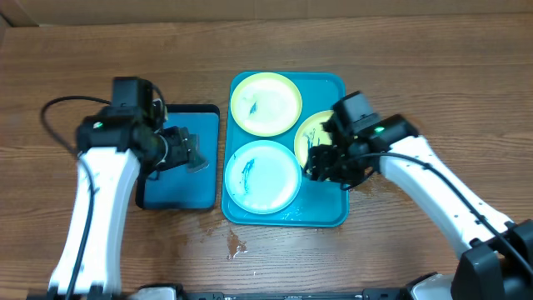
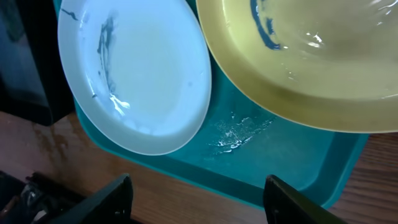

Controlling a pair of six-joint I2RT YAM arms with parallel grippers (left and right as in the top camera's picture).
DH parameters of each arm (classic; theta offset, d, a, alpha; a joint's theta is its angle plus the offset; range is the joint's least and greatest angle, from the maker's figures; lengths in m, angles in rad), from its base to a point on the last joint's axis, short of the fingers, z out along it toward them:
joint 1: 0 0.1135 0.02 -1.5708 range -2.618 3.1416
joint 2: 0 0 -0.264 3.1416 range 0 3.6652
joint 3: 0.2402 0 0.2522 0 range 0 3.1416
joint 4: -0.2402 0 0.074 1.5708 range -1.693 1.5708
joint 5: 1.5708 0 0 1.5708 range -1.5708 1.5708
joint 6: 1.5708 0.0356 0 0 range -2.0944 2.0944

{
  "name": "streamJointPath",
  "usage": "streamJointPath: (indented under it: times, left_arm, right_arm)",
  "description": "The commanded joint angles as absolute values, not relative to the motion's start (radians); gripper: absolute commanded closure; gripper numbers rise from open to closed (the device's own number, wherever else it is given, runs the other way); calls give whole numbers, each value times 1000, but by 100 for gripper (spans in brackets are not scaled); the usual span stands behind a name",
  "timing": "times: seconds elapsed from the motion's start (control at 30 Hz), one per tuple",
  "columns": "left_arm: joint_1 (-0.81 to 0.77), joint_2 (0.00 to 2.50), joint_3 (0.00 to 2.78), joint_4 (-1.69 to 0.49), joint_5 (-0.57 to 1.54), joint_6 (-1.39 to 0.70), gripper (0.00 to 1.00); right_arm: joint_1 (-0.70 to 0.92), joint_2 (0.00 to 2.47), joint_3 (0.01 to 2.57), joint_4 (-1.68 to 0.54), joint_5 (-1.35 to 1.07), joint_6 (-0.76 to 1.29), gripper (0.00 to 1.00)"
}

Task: Clean dirty plates on tray and stack at the side
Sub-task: 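Grasp the green sponge with left gripper, right plate rim with right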

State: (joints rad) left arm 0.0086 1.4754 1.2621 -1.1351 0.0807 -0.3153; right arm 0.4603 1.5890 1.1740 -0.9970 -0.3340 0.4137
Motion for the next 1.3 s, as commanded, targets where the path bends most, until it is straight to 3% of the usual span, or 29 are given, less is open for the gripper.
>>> streamJointPath:
  times: [0.0,0.3,0.43,0.47,0.53,0.73,0.8,0.87,0.97,1.03,1.1,1.27]
  left_arm:
    - [13,1592,1198,-1064,87,-337,27]
    - [36,1853,1198,-882,92,-356,59]
    - [41,1912,1198,-797,94,-355,62]
    - [41,1921,1198,-780,94,-352,69]
    - [40,1929,1198,-766,101,-352,96]
    - [41,1928,1301,-960,176,-310,96]
    - [41,1928,1362,-1034,173,-273,92]
    - [41,1928,1421,-1090,150,-256,77]
    - [39,1928,1447,-1097,91,-254,43]
    - [39,1930,1437,-1074,51,-254,34]
    - [39,1932,1417,-1041,44,-254,33]
    - [31,1959,1342,-944,94,-254,46]
  right_arm:
    - [515,1581,1179,-987,-168,551,32]
    - [570,1581,1179,-996,-97,551,31]
    - [570,1581,1177,-974,-97,551,27]
    - [570,1581,1177,-965,-97,550,26]
    - [570,1581,1167,-937,-98,552,25]
    - [570,1581,1089,-855,-164,683,23]
    - [570,1581,1050,-793,-206,711,23]
    - [570,1581,1010,-724,-231,745,24]
    - [571,1581,959,-643,-249,797,29]
    - [573,1581,931,-599,-247,822,33]
    - [577,1581,901,-553,-247,844,34]
    - [593,1605,884,-518,-204,867,39]
